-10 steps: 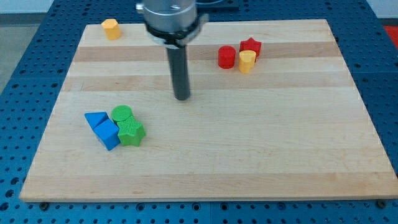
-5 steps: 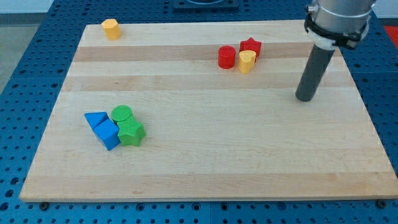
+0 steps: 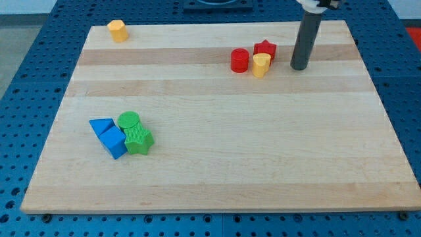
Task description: Separate red star from yellow heart
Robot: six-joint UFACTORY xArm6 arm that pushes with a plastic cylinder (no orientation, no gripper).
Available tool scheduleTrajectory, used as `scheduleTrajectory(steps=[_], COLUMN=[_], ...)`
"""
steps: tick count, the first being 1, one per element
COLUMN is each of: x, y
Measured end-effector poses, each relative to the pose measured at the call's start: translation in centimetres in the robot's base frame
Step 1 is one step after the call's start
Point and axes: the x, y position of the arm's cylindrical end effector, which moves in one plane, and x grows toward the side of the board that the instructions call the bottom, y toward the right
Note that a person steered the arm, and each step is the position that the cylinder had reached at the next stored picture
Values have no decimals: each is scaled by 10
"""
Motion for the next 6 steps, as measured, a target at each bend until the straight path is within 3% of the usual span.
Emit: scheduleTrajectory(steps=[4,6], x=[-9,-25], y=[-75,-76])
